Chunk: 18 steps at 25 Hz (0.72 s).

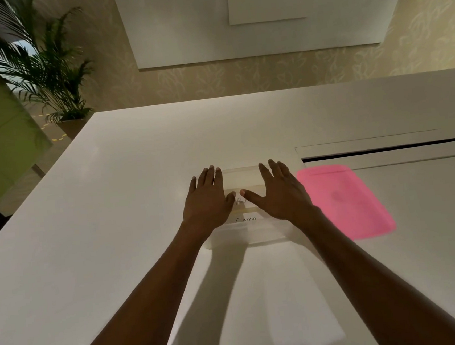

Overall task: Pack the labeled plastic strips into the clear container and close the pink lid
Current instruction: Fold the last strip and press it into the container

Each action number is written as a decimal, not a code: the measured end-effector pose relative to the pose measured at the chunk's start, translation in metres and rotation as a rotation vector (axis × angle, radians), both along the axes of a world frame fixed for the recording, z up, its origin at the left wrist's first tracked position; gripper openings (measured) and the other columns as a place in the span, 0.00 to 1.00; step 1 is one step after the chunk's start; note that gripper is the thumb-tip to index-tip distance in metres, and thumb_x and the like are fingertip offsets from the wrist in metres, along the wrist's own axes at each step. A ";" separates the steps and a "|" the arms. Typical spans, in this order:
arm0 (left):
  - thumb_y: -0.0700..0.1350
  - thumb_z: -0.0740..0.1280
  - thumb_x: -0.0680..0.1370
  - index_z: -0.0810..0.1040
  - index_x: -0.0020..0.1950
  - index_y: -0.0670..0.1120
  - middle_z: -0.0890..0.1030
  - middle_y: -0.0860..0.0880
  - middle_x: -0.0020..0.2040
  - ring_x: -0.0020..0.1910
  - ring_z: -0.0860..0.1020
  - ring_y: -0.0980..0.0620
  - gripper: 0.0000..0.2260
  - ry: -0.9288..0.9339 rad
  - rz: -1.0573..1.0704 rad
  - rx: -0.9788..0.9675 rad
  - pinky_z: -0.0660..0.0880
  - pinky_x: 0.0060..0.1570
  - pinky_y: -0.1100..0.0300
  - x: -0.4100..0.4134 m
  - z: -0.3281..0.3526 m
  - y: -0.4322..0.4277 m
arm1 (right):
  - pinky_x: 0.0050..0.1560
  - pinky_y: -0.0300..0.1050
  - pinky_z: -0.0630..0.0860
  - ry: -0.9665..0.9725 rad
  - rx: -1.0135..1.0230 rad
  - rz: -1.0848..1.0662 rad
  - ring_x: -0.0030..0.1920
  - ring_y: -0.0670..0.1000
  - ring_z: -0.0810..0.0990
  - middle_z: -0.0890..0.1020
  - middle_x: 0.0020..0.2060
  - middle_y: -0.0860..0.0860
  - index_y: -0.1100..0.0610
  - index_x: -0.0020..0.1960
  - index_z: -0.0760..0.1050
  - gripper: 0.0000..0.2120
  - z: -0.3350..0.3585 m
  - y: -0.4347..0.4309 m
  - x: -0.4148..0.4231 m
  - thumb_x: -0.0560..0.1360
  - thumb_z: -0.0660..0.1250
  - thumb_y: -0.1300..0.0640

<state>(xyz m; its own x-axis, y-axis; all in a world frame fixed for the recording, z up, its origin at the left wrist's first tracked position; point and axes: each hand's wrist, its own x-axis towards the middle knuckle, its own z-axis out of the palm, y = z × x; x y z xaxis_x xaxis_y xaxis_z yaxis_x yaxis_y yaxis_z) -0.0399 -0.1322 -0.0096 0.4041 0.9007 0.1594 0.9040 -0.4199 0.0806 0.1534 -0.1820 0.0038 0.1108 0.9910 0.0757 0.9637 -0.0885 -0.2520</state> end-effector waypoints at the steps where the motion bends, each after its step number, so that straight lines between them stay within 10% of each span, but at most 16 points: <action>1: 0.59 0.53 0.85 0.50 0.83 0.42 0.53 0.43 0.84 0.83 0.50 0.46 0.33 0.005 0.005 -0.001 0.50 0.81 0.47 -0.013 0.000 -0.001 | 0.82 0.56 0.55 0.009 -0.007 0.003 0.85 0.57 0.48 0.51 0.84 0.56 0.54 0.85 0.50 0.48 0.000 -0.001 -0.013 0.77 0.53 0.24; 18: 0.58 0.55 0.85 0.54 0.83 0.41 0.55 0.43 0.83 0.83 0.51 0.46 0.32 -0.059 0.055 -0.062 0.50 0.81 0.46 -0.103 0.007 -0.018 | 0.83 0.53 0.52 0.151 -0.002 0.036 0.85 0.54 0.50 0.54 0.84 0.54 0.53 0.84 0.54 0.41 0.011 -0.015 -0.097 0.81 0.53 0.29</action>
